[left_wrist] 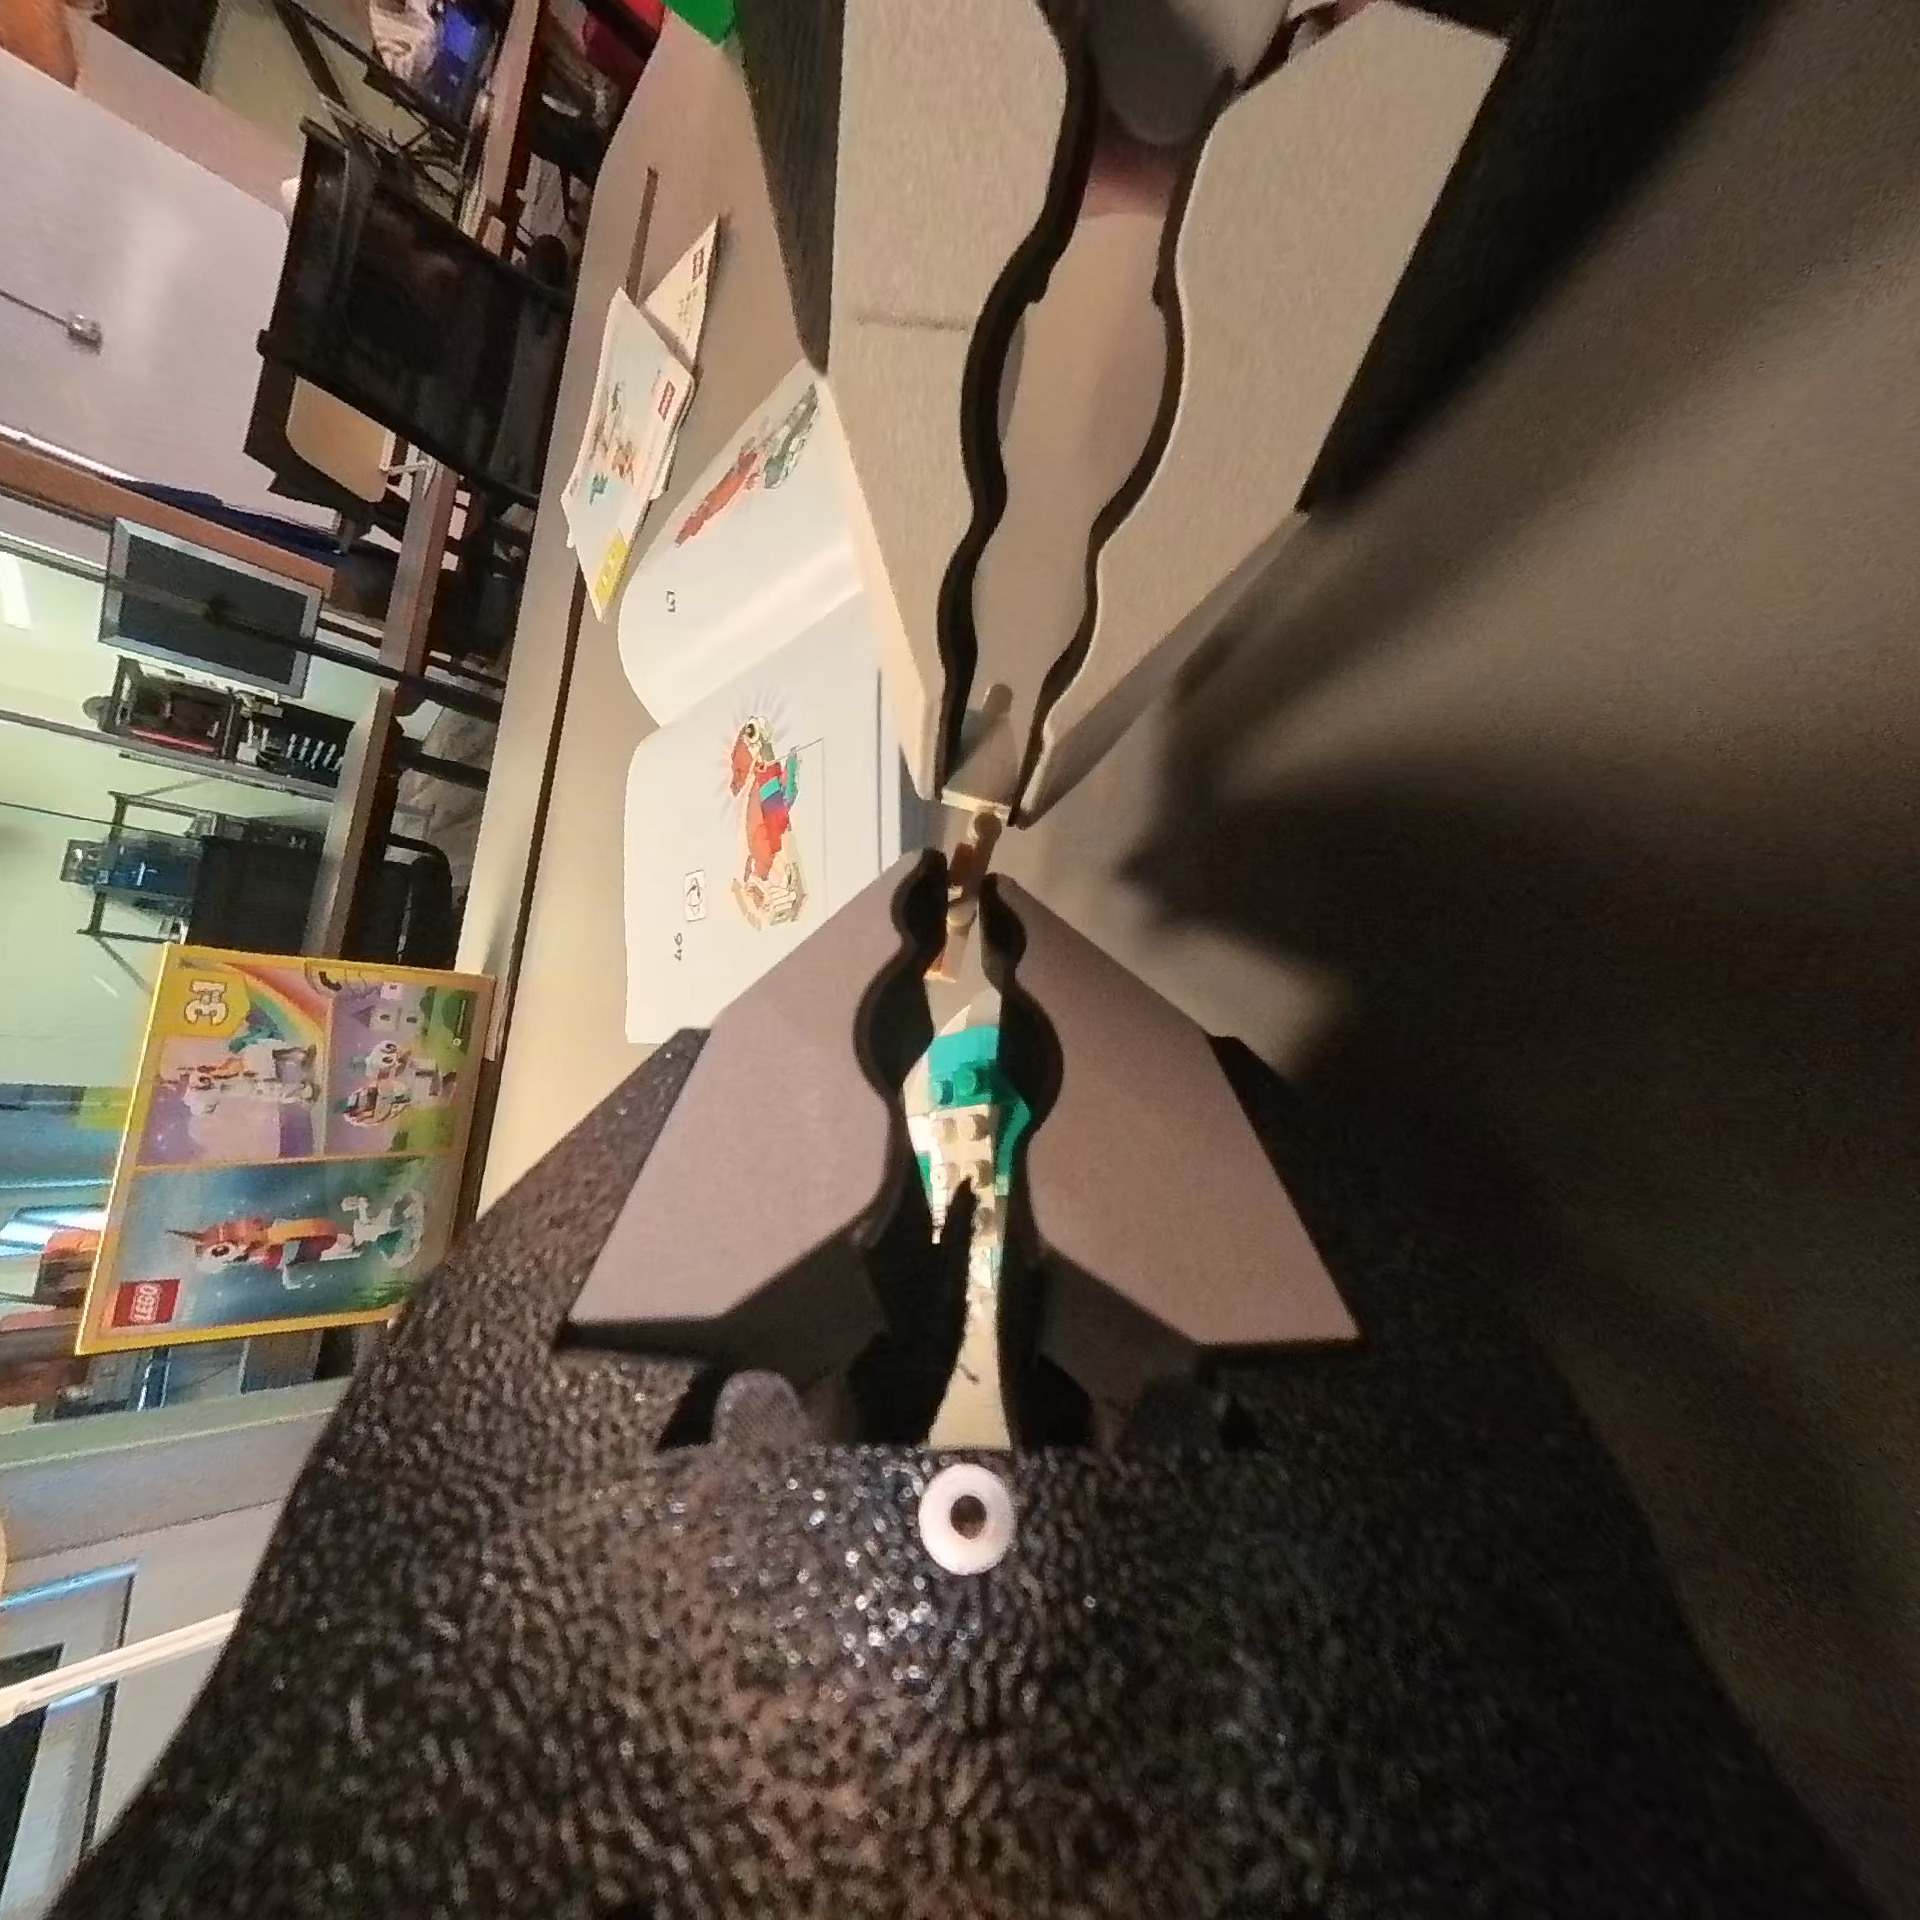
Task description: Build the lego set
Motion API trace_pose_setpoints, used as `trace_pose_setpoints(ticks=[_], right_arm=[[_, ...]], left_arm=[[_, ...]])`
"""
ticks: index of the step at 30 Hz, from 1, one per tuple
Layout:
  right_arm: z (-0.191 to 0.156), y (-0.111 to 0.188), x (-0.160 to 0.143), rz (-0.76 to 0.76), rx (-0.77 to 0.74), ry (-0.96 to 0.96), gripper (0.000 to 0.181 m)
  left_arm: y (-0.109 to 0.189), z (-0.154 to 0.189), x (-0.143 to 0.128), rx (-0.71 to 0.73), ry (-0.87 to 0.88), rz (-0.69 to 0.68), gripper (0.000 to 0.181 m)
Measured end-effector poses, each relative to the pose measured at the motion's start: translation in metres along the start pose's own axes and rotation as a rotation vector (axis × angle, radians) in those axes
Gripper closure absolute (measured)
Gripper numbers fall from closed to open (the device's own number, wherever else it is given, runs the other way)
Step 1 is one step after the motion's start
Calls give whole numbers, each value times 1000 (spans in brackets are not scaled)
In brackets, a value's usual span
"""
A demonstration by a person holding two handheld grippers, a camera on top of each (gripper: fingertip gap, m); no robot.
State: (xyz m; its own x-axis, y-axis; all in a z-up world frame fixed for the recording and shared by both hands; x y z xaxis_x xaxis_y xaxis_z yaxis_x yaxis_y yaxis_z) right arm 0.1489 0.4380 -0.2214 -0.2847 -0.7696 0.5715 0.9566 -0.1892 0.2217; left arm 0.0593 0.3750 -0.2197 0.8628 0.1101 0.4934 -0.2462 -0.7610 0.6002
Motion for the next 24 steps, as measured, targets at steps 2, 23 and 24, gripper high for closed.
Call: trace_pose_setpoints(ticks=[2, 23, 24], right_arm=[[1, -1, -1, 1, -6, -4, 171], [34, 8, 32, 434, 225, -665, 170], [34, 7, 35, 442, 238, -663, 170]], left_arm=[[0, -1, 0, 5, 0, -3, 178], [80, -25, -7, -163, 530, 693, 145], [82, -25, -5, -172, 518, 714, 150]])
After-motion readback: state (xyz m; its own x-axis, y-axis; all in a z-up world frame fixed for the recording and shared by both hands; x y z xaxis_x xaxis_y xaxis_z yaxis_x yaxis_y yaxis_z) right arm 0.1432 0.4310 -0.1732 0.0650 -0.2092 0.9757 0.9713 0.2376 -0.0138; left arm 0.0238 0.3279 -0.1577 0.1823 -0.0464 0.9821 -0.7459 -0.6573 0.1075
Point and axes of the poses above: each gripper's, where its closed fingertips meet, y back along the fingers, x out of its top, z = x × y across the jaws, the point moved 8 cm from there along y, back along the fingers, and after that the axes turned 11 degrees about -x, right-handed, at the moved point
